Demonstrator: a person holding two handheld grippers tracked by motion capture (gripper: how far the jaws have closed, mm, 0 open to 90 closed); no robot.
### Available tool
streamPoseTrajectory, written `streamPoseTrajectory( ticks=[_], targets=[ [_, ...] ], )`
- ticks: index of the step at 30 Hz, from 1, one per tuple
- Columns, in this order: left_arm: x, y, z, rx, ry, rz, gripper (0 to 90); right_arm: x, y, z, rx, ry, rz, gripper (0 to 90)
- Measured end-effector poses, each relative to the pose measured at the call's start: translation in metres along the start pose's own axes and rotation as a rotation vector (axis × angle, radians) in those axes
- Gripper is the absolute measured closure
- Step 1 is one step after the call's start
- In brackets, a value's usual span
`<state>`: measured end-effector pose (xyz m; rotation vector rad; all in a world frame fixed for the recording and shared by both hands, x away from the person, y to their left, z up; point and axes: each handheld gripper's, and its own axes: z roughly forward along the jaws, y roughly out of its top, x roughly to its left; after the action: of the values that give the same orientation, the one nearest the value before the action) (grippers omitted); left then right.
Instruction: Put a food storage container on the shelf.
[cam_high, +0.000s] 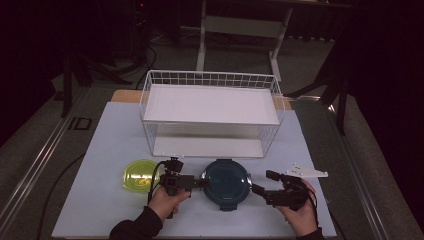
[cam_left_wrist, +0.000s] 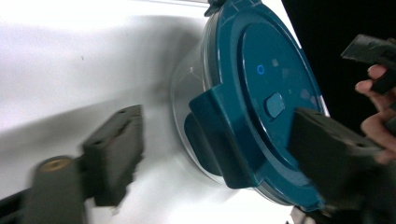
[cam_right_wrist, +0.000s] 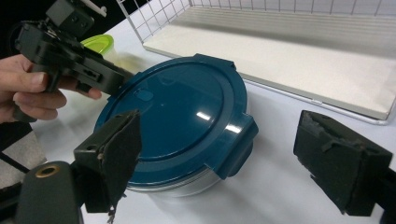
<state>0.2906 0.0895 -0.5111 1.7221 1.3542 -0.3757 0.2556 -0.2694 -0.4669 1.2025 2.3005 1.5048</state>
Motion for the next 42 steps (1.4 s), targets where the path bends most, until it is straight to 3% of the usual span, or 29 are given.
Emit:
streamPoseTrajectory(
  ticks=[3,8,15,21,26,32,42],
  targets=[
    [0.005,-0.001,-0.002,0.004,-0.025,-0.063,33.8,-0.001,0.000,0.000,0.003,0.002,0.004,15.3],
    [0.008,-0.001,0.000,0.034,-0.064,-0.115,43.9,0.001,0.000,0.002,0.005,0.003,0.002,15.4],
    [0.011,0.000,0.004,0.061,-0.119,-0.147,49.0,-0.001,0.000,0.003,0.017,-0.001,0.015,17.8],
    [0.011,0.002,0.004,0.078,-0.128,-0.119,49.6,-0.009,-0.002,0.005,0.050,0.003,0.087,22.8],
    [0.007,0.002,0.004,0.081,-0.126,-0.084,50.3,-0.020,-0.005,0.012,0.095,0.047,0.192,25.5],
    [0.001,0.001,0.002,0.077,-0.127,-0.014,51.8,-0.032,-0.009,0.020,0.147,0.087,0.318,29.8],
    [-0.004,-0.001,0.001,0.070,-0.129,0.051,52.5,-0.036,-0.014,0.023,0.185,0.108,0.370,36.0]
  ],
)
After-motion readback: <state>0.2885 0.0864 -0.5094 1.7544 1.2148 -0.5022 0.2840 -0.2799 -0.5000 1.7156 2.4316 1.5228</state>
